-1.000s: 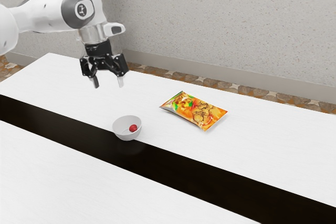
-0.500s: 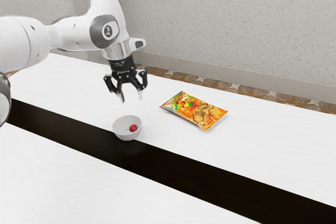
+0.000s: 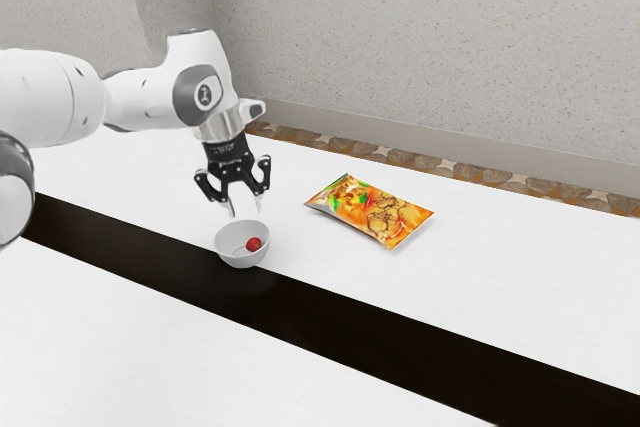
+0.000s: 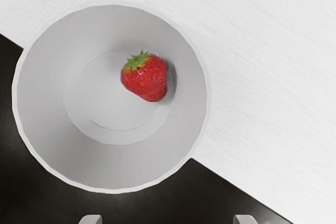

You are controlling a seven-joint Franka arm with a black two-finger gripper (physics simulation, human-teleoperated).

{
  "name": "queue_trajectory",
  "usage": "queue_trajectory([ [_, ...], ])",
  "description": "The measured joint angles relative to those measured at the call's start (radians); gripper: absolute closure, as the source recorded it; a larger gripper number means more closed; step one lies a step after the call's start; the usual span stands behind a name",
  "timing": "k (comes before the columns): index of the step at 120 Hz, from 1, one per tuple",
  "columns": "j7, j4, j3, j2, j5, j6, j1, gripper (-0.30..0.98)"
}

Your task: Take strawberry from the bowl

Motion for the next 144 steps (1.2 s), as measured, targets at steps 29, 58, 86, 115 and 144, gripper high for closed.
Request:
queue_trajectory([
  [29, 0.003, 0.028, -0.001, 0.104, -0.037, 0.061, 0.049, 0.4],
  [58, 0.008, 0.059, -0.005, 0.155, -0.053, 0.087, 0.057, 0.4],
  [86, 0.01, 0.062, -0.009, 0.188, -0.074, 0.095, 0.057, 0.41],
  [115, 0.012, 0.098, -0.009, 0.227, -0.079, 0.097, 0.057, 0.41],
  [144, 0.017, 0.101, -0.003, 0.246, -0.08, 0.097, 0.068, 0.41],
])
